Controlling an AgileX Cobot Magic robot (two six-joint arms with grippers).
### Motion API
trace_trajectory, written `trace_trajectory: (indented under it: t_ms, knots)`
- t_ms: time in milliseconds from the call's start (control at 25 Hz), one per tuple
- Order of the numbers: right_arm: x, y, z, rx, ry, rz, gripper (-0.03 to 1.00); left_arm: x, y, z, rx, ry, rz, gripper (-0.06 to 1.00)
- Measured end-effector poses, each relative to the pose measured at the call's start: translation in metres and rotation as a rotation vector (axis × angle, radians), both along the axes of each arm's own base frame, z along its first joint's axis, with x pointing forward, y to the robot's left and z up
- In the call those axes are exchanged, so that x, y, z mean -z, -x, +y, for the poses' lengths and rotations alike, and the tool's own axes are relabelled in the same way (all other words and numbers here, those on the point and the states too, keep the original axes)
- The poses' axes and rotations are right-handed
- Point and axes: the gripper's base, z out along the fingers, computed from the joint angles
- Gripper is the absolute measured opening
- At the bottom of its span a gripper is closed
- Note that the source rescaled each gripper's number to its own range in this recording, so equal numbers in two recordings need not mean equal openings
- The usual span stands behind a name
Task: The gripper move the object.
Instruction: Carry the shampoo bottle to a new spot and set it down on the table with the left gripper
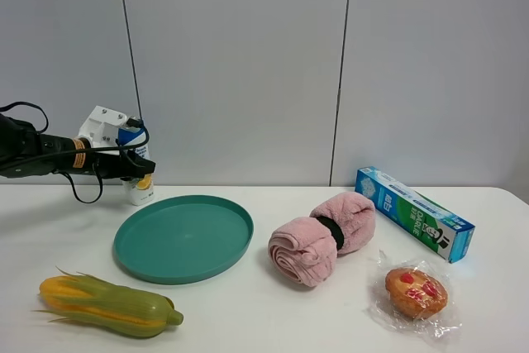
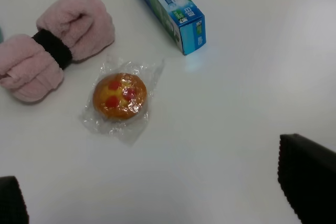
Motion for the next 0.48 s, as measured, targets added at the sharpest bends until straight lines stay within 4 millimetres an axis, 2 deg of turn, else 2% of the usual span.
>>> trace_trajectory:
  t_ms: [80,200,400,480]
  knots:
    - [0.000,0.000,0.000,0.000,0.000,0.000,1.00,-0.013,0.000,-0.008,0.004,0.013,-0.004,0.00]
    - [0.000,0.000,0.000,0.000,0.000,0.000,1.00,-0.049,0.003,-0.025,0.038,0.026,-0.054,0.00]
    - [0.000,0.000,0.000,0.000,0.000,0.000,1.00,-0.118,0.018,-0.069,0.117,0.077,-0.141,0.00]
    - [0.000,0.000,0.000,0.000,0.000,0.000,1.00,-0.138,0.026,-0.088,0.152,0.097,-0.166,0.00]
